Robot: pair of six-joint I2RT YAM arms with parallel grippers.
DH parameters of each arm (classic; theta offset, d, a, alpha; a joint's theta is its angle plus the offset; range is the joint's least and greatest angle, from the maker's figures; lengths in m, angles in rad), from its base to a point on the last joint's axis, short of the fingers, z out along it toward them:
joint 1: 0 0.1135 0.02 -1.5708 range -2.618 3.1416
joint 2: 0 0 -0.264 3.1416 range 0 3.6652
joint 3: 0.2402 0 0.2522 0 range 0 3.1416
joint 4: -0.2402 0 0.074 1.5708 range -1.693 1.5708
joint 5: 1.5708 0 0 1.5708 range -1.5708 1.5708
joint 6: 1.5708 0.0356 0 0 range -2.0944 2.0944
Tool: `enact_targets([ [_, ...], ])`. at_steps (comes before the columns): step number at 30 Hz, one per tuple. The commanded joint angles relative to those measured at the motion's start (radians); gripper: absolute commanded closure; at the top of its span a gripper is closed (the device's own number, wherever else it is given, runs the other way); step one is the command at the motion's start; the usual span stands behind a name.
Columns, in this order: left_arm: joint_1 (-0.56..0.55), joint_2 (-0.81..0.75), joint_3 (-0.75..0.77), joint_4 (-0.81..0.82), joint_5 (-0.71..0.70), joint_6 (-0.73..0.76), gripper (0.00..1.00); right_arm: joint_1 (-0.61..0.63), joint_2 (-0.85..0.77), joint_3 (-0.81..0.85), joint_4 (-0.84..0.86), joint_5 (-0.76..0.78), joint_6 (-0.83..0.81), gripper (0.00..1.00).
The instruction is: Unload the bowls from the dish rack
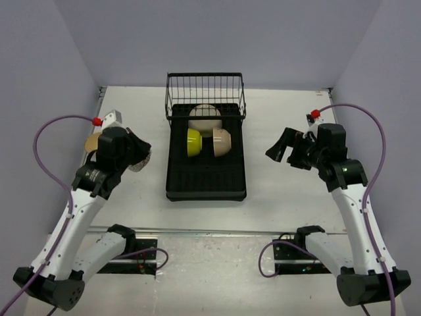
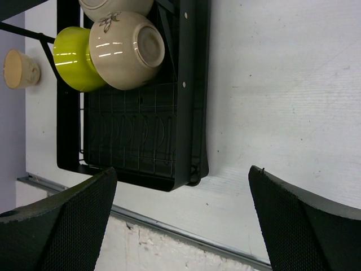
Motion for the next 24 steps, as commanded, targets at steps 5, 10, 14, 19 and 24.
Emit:
enact_targets([
  [5,0.165,0.344,0.338,-0.327,-0.397,0.17,1.0,0.003,0.044,0.077,0.029,-0.032,0.002,0.01],
  [10,0.391,0.583,0.466,-0.326,-0.313,0.226,1.0,0.003,0.073,0.109,0.032,-0.049,0.002,0.01],
  [14,0.434,0.752,0.594,-0.36,-0.356,0.269,1.0,0.005,0.093,0.134,0.025,-0.029,-0.008,0.01],
  [19,0.459,0.954,0.73,-0.381,-0.38,0.304,1.0,0.003,0.127,0.174,0.022,-0.015,-0.01,0.01],
  [24,0.472,1.069,0.82,-0.37,-0.397,0.329,1.0,0.003,0.148,0.201,0.016,-0.023,-0.005,0.01],
])
